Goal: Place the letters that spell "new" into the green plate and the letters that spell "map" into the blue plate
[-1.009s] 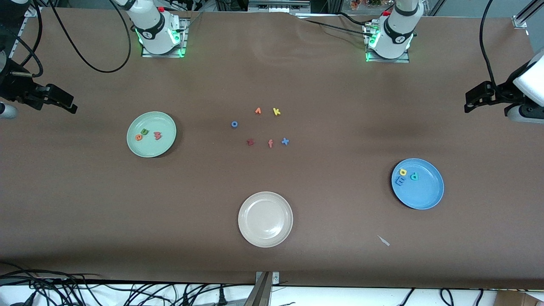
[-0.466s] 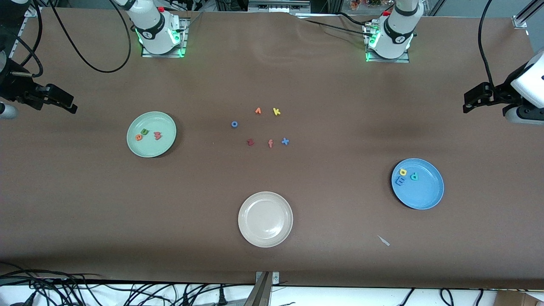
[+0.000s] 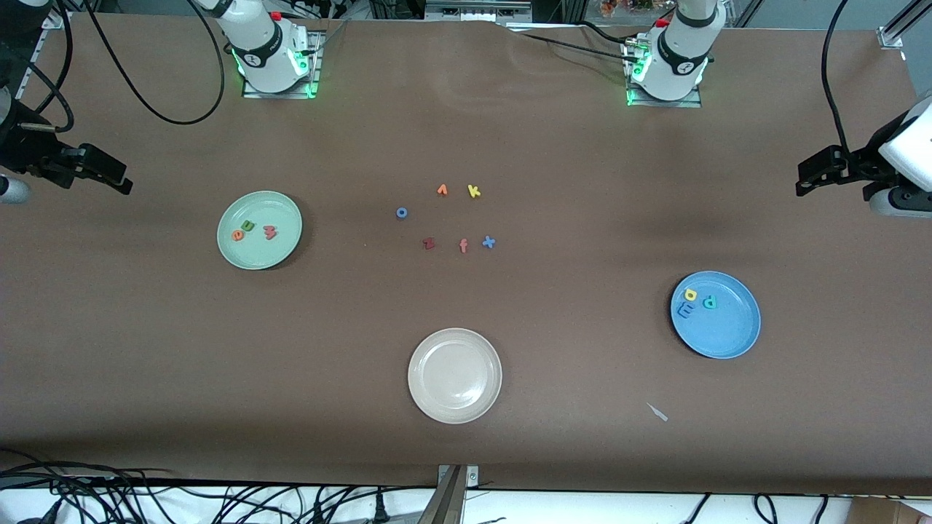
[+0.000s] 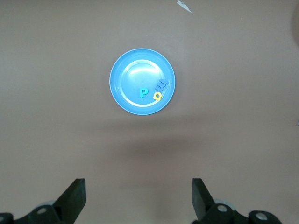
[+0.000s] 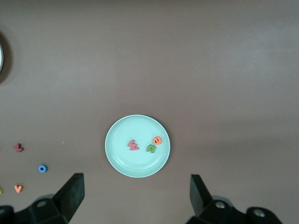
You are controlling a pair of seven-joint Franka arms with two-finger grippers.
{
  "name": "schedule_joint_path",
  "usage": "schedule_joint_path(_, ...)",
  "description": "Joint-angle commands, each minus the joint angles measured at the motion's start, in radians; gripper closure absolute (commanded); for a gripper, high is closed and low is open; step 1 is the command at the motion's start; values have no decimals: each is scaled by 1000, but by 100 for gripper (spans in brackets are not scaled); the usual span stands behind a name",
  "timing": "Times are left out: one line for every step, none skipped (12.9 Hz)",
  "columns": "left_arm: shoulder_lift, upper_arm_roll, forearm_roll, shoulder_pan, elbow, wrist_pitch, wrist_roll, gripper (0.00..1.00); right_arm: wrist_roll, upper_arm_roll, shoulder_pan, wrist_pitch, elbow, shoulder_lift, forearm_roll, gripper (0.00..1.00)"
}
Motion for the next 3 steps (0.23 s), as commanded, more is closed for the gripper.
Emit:
schedule_joint_path(-3,2,-29,-1,-2,-3,3,0,-5,6,-1,-14,5,-6,-6,0)
schedule_joint_path(-3,2,-28,-2,0,-3,3,0,-5,6,-1,-14,5,-6,-6,0)
schedule_joint_path(-3,2,-29,-2,0,-3,3,0,-5,6,-1,-14,5,-6,-6,0)
